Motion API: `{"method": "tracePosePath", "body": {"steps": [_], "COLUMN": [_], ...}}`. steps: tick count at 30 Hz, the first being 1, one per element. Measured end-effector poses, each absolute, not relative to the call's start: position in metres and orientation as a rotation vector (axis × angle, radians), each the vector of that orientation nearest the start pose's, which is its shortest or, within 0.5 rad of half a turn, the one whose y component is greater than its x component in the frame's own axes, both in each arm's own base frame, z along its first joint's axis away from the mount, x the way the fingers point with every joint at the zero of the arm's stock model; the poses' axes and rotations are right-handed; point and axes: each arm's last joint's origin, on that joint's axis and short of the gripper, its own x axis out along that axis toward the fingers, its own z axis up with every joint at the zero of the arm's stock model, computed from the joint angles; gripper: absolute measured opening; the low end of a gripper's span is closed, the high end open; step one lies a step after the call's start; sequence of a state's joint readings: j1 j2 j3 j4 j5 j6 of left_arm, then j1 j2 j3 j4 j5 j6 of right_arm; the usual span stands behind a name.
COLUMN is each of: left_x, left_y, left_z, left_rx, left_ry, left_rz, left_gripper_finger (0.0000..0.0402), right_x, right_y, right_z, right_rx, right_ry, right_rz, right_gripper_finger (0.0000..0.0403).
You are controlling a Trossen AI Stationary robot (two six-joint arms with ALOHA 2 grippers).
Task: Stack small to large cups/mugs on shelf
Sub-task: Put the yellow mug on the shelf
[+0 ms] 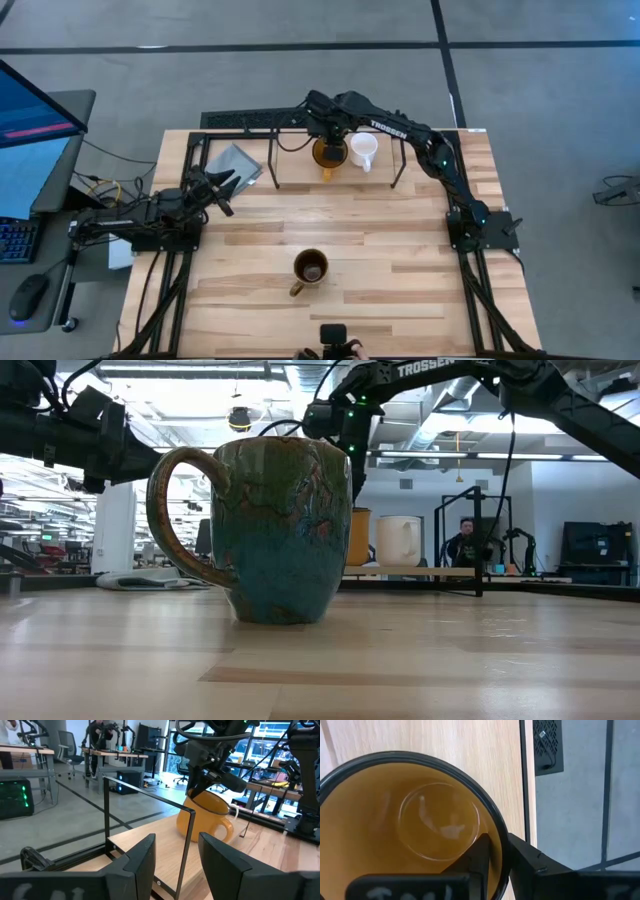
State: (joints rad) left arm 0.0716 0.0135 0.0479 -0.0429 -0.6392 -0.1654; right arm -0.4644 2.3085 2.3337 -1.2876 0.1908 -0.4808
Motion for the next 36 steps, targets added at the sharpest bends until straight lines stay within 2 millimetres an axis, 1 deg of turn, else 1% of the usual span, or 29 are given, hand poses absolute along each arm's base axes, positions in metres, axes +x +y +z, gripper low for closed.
{"method": "tracePosePath", "body": {"steps": [16, 19, 29, 36], "left_x": [0.0883, 0.0883, 0.0883, 0.0883], "left_y": [0.0237, 0.0237, 0.0237, 0.0237], "left_z": [0.1746, 0.1746, 0.1746, 0.1747], "left_rx": [-0.155, -0.142, -0.127, -0.127], "left_ry": [-0.05, -0.045, -0.039, -0.04], "left_rz": [0.71, 0.711, 0.711, 0.711], "left_gripper_finger": [0.014, 0.014, 0.014, 0.014], "right_x": [0.4181, 0.4184, 0.4199, 0.4223], "right_y": [-0.2155, -0.2155, -0.2164, -0.2169], "right_z": [0.2735, 0.2741, 0.2747, 0.2757], "right_rx": [-0.225, -0.226, -0.231, -0.236], "right_ry": [1.366, 1.362, 1.344, 1.317], "right_rz": [-0.244, -0.247, -0.253, -0.26], "right_gripper_finger": [0.0082, 0.0096, 0.0164, 0.0187]}}
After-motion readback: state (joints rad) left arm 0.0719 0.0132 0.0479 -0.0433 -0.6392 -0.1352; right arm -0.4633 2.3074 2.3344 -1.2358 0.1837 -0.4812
